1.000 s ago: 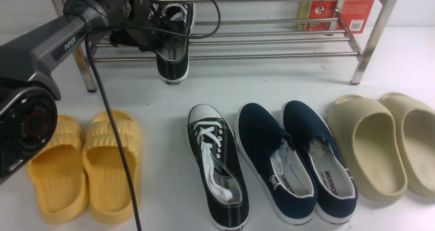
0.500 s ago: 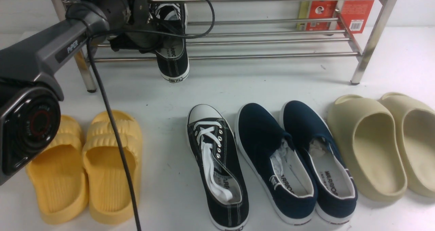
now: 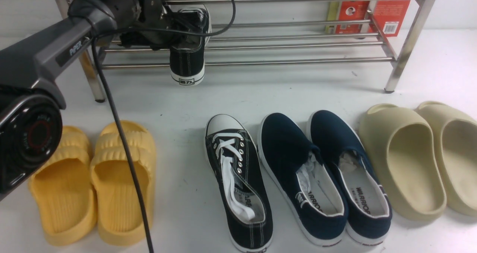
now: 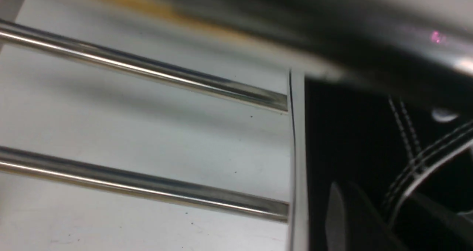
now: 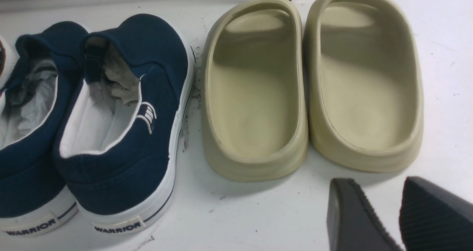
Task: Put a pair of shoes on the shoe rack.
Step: Use the left arm to put a shoe into the shoe rack
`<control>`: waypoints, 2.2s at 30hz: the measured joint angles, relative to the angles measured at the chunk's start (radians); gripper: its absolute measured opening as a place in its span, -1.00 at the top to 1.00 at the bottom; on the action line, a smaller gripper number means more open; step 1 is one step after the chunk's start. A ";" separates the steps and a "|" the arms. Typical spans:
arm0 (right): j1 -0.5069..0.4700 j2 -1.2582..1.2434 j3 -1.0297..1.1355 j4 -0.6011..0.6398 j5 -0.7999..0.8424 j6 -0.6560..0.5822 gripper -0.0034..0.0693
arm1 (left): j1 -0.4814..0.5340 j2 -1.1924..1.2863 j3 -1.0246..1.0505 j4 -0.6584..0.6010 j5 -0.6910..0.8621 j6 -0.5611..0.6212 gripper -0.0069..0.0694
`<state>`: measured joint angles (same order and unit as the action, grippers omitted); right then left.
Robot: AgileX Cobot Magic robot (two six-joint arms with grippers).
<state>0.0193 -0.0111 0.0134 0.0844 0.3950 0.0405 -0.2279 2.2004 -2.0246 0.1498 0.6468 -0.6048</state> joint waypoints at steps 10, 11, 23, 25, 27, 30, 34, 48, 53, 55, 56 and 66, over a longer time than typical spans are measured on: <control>0.000 0.000 0.000 0.000 0.000 0.000 0.25 | 0.000 -0.054 0.000 -0.052 0.102 0.023 0.15; 0.000 0.000 0.000 -0.001 0.000 0.000 0.25 | 0.001 -0.064 0.000 -0.061 0.132 0.036 0.15; 0.000 0.000 0.000 0.000 0.000 0.000 0.25 | -0.077 -0.253 0.102 -0.033 0.406 0.138 0.49; 0.000 0.000 0.000 0.000 0.000 0.000 0.25 | -0.095 -0.287 0.147 -0.020 0.405 0.140 0.51; 0.000 0.000 0.000 0.000 0.000 0.000 0.25 | -0.134 -0.380 0.283 -0.015 0.381 0.170 0.58; 0.000 0.000 0.000 0.000 0.000 0.000 0.25 | -0.141 -0.442 0.412 -0.031 0.339 0.221 0.74; 0.000 0.000 0.000 0.000 0.000 0.000 0.25 | -0.112 -0.424 0.535 -0.058 0.218 0.284 0.85; 0.000 0.000 0.000 0.000 0.000 0.000 0.25 | -0.095 -0.237 0.526 -0.032 -0.206 0.428 0.85; 0.000 0.000 0.000 0.000 0.000 0.000 0.25 | -0.095 -0.206 0.503 -0.021 -0.267 0.428 0.85; 0.000 0.000 0.000 0.000 0.000 0.000 0.25 | -0.096 -0.191 0.497 -0.021 -0.335 0.428 0.85; 0.000 0.000 0.000 0.000 0.000 0.000 0.25 | -0.096 -0.185 0.497 -0.020 -0.364 0.428 0.85; 0.000 0.000 0.000 0.000 0.000 0.000 0.25 | -0.097 -0.175 0.496 -0.017 -0.413 0.401 0.85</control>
<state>0.0193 -0.0111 0.0134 0.0843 0.3950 0.0405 -0.3248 2.0253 -1.5285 0.1324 0.2335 -0.2036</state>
